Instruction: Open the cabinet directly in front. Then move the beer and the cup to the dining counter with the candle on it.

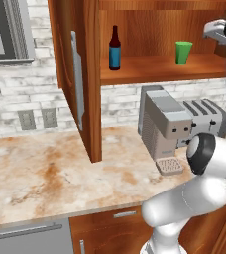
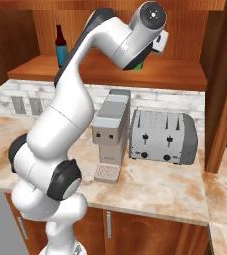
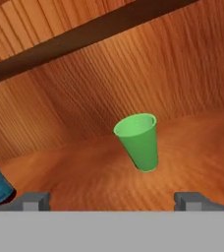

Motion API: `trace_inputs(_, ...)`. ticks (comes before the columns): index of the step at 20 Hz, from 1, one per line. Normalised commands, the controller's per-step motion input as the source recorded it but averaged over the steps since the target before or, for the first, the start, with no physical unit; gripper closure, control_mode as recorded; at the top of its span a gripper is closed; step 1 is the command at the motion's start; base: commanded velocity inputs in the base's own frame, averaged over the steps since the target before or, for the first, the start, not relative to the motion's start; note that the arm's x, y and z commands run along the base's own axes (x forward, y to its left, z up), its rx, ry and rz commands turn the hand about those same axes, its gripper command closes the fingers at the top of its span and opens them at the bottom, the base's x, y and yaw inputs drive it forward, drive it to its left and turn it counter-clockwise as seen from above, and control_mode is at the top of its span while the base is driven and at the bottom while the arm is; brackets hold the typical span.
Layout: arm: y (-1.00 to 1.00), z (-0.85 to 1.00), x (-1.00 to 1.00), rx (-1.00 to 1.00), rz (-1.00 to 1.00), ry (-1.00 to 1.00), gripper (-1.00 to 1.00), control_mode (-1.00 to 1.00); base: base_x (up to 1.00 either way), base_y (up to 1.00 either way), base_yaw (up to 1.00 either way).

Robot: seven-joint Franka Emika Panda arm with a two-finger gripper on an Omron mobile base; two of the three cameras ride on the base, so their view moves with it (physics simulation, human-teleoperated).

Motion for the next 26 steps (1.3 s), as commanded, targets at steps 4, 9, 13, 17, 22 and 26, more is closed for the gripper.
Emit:
trace_inputs(4, -0.13, -0.34, 0.53, 0.0, 0.06, 0.03, -1.0, -1.0, 0.0, 0.0, 0.0)
trace_inputs(9, -0.12, -0.1, 0.62, 0.0, 0.04, 0.0, -1.0, -1.0, 0.0, 0.0, 0.0)
trace_inputs(13, -0.17, -0.05, 0.64, 0.0, 0.06, 0.02, -1.0, -1.0, 0.0, 0.0, 0.0)
trace_inputs(17, -0.05, 0.0, 0.41, 0.0, 0.01, 0.2, -1.0, -1.0, 0.0, 0.0, 0.0)
trace_inputs(22, 0.0, 0.0, 0.14, 0.0, 0.0, 0.14, -1.0, -1.0, 0.0, 0.0, 0.0)
trace_inputs(26, 0.0, 0.0, 0.05, 0.0, 0.0, 0.0, -1.0, -1.0, 0.0, 0.0, 0.0)
